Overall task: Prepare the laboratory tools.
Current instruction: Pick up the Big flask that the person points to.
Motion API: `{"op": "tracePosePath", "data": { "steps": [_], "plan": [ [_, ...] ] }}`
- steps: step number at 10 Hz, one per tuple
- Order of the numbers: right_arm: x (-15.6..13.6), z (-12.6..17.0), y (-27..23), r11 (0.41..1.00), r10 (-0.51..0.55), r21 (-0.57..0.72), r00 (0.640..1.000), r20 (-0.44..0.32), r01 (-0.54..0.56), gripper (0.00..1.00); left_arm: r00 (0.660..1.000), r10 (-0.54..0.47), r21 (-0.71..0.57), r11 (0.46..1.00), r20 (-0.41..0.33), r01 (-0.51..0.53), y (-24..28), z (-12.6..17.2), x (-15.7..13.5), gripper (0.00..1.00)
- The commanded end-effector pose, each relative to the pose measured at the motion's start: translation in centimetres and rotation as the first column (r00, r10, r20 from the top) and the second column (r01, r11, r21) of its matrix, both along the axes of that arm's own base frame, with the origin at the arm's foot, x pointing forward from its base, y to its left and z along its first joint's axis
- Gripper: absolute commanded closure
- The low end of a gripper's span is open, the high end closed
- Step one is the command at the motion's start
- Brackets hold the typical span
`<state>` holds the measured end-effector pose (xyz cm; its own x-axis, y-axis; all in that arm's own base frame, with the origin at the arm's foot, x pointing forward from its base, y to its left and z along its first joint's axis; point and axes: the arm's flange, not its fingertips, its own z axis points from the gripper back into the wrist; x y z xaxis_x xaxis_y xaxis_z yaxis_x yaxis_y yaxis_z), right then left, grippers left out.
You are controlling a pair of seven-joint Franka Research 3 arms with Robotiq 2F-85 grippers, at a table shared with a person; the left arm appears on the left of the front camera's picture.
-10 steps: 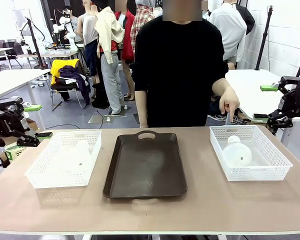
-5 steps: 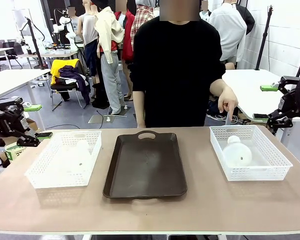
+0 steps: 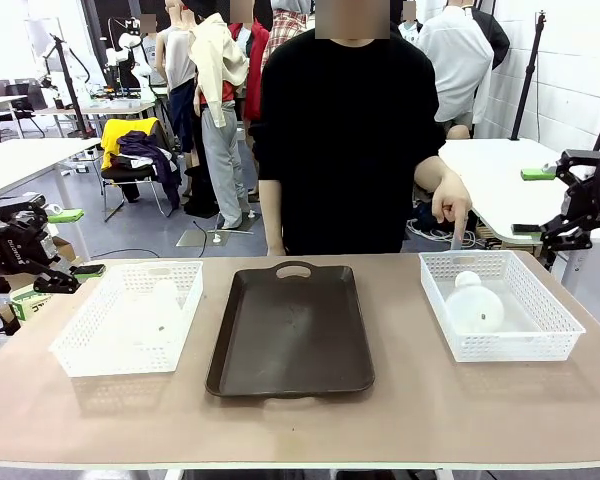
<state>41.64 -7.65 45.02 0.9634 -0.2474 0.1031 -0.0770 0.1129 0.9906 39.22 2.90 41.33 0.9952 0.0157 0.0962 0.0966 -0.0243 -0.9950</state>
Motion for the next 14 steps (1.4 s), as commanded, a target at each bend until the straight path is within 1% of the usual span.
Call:
{"op": "tracePosePath", "data": {
  "steps": [1,2,3,4,5,6,7,8,9,10,12,13,14],
  "plan": [
    [0.2,4.3,0.7,0.967,-0.166,-0.193,0.986,0.002,0.164,0.00,1.000,-0.004,-0.011,1.000,0.002,0.004,0.2,0.2,-0.1,0.00],
    [0.8,6.6,1.3,0.915,-0.233,-0.331,0.972,0.035,0.231,0.00,1.000,-0.004,-0.011,1.000,0.002,0.004,0.2,0.2,-0.1,0.00],
    [1.3,7.8,1.9,0.857,-0.280,-0.434,0.958,0.056,0.276,0.00,1.000,-0.004,-0.011,1.000,0.002,0.004,0.2,0.2,-0.1,0.00],
    [2.0,8.8,3.0,0.778,-0.316,-0.553,0.947,0.066,0.298,0.00,1.000,-0.004,-0.011,1.000,0.002,0.004,0.2,0.2,-0.1,0.00],
    [3.1,8.9,4.2,0.675,-0.372,-0.674,0.927,0.039,0.299,0.00,1.000,-0.004,-0.011,1.000,0.002,0.004,0.2,0.2,-0.1,0.00],
    [4.4,8.5,5.3,0.557,-0.440,-0.779,0.898,0.018,0.289,0.00,1.000,-0.004,-0.011,1.000,0.002,0.004,0.2,0.2,-0.1,0.00],
    [5.5,7.7,6.1,0.479,-0.498,-0.834,0.867,0.001,0.276,0.00,1.000,-0.004,-0.011,1.000,0.002,0.004,0.2,0.2,-0.1,0.00],
    [6.4,6.7,7.0,0.391,-0.536,-0.887,0.844,-0.002,0.246,0.00,1.000,-0.004,-0.011,1.000,0.002,0.004,0.2,0.2,-0.1,0.00],
    [7.4,5.8,7.7,0.367,-0.533,-0.917,0.844,-0.069,0.157,0.00,1.000,-0.004,-0.011,1.000,0.002,0.004,0.2,0.2,-0.1,0.00],
    [8.2,4.9,8.2,0.356,-0.523,-0.930,0.844,-0.116,0.093,0.00,1.000,-0.004,-0.011,1.000,0.002,0.004,0.2,0.2,-0.1,0.00],
    [9.4,3.1,8.8,0.334,-0.509,-0.943,0.842,-0.176,0.005,0.00,1.000,-0.004,-0.011,1.000,0.002,0.004,0.2,0.2,-0.1,0.00],
    [9.8,2.3,8.8,0.316,-0.503,-0.949,0.846,-0.180,-0.014,0.00,1.000,-0.004,-0.011,1.000,0.002,0.004,0.2,0.2,-0.1,0.00],
    [10.0,1.9,8.6,0.304,-0.491,-0.953,0.856,-0.161,-0.004,0.00,1.000,-0.004,-0.011,1.000,0.002,0.004,0.2,0.2,-0.1,0.00]
  ]
}}
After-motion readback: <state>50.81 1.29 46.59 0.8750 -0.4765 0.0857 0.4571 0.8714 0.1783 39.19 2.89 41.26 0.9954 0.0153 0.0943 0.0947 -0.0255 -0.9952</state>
